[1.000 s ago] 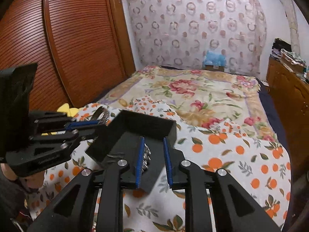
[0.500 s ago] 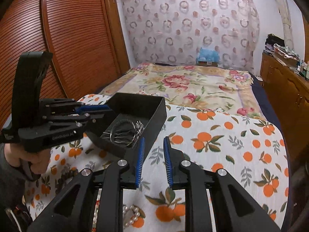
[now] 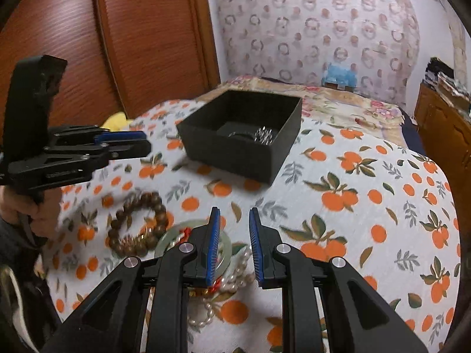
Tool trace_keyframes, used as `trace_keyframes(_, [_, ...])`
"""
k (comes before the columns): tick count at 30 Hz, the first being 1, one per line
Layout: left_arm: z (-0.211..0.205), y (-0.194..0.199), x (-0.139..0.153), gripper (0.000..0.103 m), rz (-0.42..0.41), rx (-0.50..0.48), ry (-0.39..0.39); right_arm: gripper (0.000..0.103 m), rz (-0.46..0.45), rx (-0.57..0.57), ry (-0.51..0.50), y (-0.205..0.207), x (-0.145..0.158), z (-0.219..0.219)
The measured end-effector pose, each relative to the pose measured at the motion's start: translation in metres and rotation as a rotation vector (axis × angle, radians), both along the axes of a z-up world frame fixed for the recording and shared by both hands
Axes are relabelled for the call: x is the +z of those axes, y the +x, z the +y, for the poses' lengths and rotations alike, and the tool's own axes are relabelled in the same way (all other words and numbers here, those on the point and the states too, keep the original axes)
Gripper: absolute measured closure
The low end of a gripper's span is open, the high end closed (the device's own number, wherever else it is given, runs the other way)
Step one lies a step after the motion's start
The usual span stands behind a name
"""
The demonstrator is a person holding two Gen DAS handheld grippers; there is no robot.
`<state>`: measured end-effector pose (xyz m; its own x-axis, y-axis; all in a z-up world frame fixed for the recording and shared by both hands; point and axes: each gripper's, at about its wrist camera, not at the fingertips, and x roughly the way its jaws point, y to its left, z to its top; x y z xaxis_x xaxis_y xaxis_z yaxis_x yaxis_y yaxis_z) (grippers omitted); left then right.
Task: Organize jewelry
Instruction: 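Move both open tools back to the jewelry pile, then grasp the wooden bead bracelet with the left tool while the right tool grasps the jade bangle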
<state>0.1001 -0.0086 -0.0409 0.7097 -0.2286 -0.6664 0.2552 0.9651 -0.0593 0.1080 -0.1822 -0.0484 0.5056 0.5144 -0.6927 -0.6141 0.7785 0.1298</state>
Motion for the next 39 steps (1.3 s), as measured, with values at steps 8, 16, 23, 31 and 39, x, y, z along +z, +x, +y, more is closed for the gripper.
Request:
trace_keyframes(8, [0.017,-0.029,-0.028,0.080,0.062,0.026,-0.045,0.081,0.045,0.019,-0.048,0.000,-0.010,0.006])
trace_keyframes(16, [0.015,-0.036,-0.040,0.080,0.092,0.018,-0.025,0.081,0.068,0.003,-0.102,0.007,-0.019,0.010])
trace_keyframes(23, [0.006,-0.035,-0.044,0.080,0.107,-0.006,-0.009,0.081,0.061,0.019,-0.132,0.011,-0.019,0.017])
trace_keyframes(31, [0.002,-0.033,-0.051,0.080,0.119,-0.007,0.012,0.080,0.079,0.071,-0.193,0.023,-0.024,0.037])
trace_keyframes(39, [0.002,-0.033,-0.051,0.091,0.123,-0.012,0.010,0.094,0.045,0.052,-0.137,0.013,-0.018,0.028])
